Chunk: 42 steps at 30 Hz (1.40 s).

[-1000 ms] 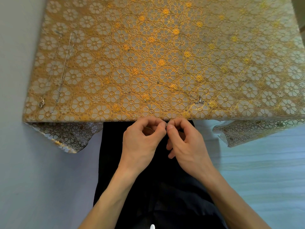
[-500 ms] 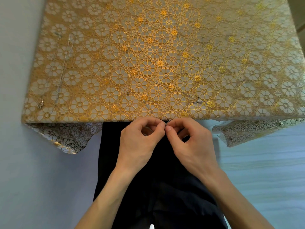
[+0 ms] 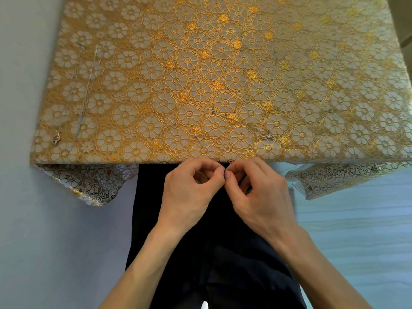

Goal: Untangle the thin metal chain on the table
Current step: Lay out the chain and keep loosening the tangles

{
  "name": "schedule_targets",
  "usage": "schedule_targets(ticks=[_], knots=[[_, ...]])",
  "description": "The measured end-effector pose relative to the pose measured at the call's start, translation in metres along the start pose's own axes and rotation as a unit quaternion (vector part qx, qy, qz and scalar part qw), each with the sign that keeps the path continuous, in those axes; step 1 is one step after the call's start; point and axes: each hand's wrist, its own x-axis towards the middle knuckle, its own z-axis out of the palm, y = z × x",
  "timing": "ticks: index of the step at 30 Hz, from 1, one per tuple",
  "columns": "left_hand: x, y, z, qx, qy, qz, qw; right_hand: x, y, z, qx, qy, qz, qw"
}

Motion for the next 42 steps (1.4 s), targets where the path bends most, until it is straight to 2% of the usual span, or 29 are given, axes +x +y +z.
schedule_targets(ticks=[9,14,16,25,30,34,37,42], knots=[[0.000,-0.001,-0.001,-0.011,-0.005,-0.002,1.000,0.000,0.000,0.001,0.064,-0.029,0.053,0.996],[-0.001,-0.001,0.001,-0.032,0.003,-0.023,0.999,-0.001,-0.002,0.004,0.191,-0.022,0.171,0.966],[0.000,-0.002,0.001,-0.044,0.007,-0.030,0.999,-0.003,-0.001,0.005,0.205,-0.024,0.201,0.957],[-0.003,-0.007,0.000,-0.034,0.009,-0.049,0.998,-0.014,0.004,0.002,0.221,-0.039,0.221,0.949],[-0.007,-0.011,0.001,0.029,-0.066,-0.086,0.994,-0.019,0.011,0.001,0.219,-0.038,0.223,0.949],[-0.007,-0.006,0.008,-0.062,-0.128,-0.136,0.980,-0.024,0.016,0.001,0.220,-0.037,0.240,0.945],[-0.009,-0.002,0.015,-0.114,-0.129,-0.146,0.974,-0.027,0.018,0.000,0.222,-0.038,0.251,0.941],[-0.007,-0.005,0.020,-0.126,-0.104,-0.150,0.975,-0.027,0.018,0.001,0.227,-0.042,0.259,0.938]])
